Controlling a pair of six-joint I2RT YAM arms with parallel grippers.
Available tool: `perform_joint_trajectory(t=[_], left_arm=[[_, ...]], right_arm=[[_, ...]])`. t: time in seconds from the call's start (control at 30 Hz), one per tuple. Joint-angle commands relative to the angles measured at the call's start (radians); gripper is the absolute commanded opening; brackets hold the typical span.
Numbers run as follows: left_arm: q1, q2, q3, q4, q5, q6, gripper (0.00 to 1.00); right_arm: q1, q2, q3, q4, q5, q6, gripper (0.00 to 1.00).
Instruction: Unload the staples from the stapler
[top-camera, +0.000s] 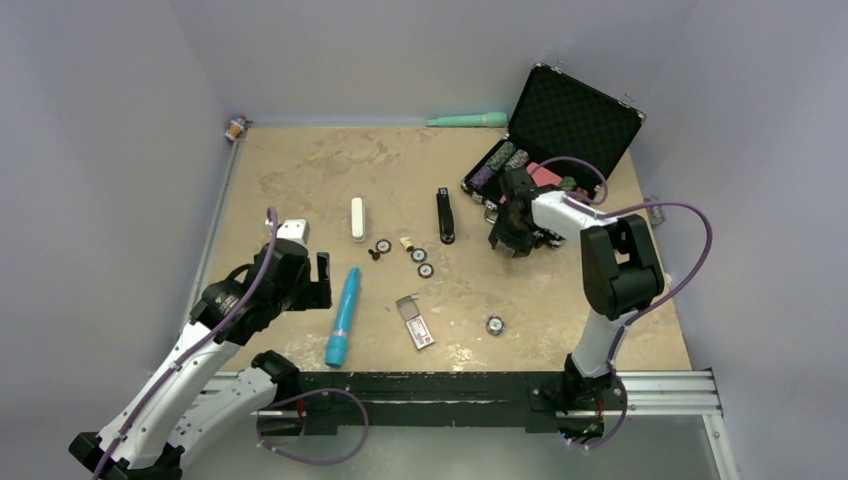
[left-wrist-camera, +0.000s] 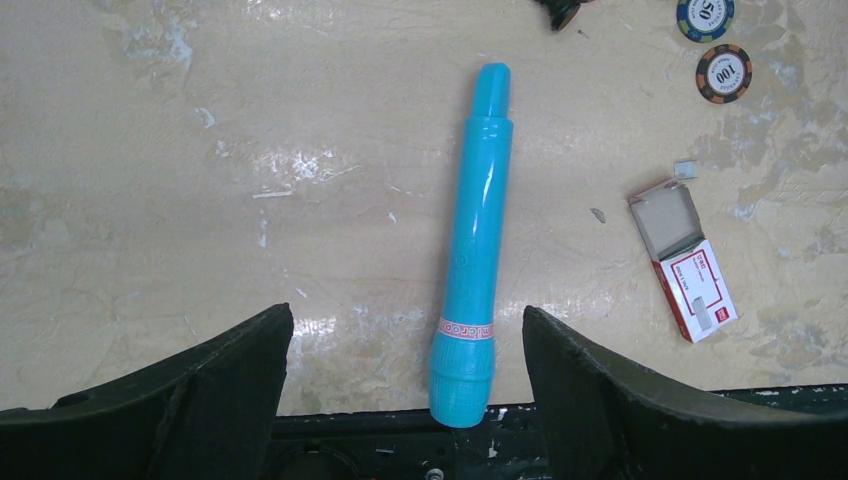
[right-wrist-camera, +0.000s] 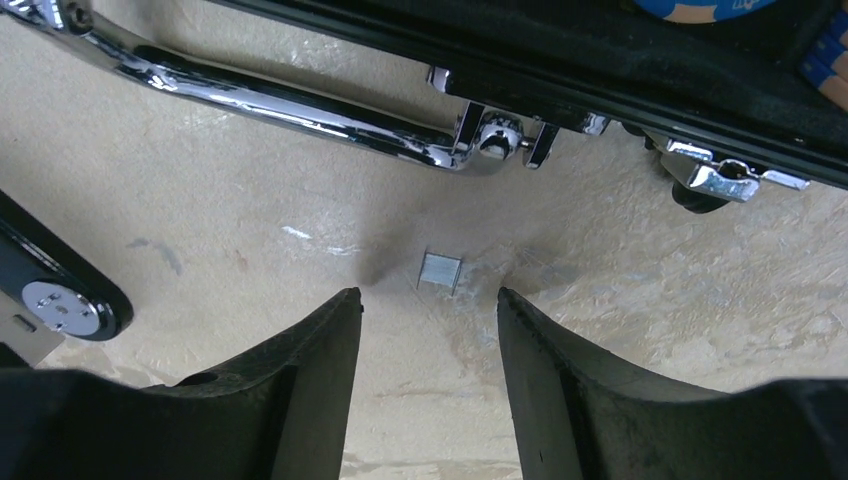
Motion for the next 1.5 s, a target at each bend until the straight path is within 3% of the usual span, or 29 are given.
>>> perform_joint_trajectory(t=[0.0,0.5,1.47], left_arm=[[0.003,-0.001,0.015,0.021,-0.020,0.006,0.88],[0.004,0.007,0.016,0.018,-0.025,0.004,0.88],[0.005,0.010,0.019,0.014,-0.034,0.002,0.88]], right_arm=[[-0.005,0.018,0.029,0.011,0.041,0.017,0.54],[-0.004,0.063,0.060,-0.009,0.078,0.008,0.37],[-0.004,0.069,0.027,0.000,0.012,-0.033,0.25]])
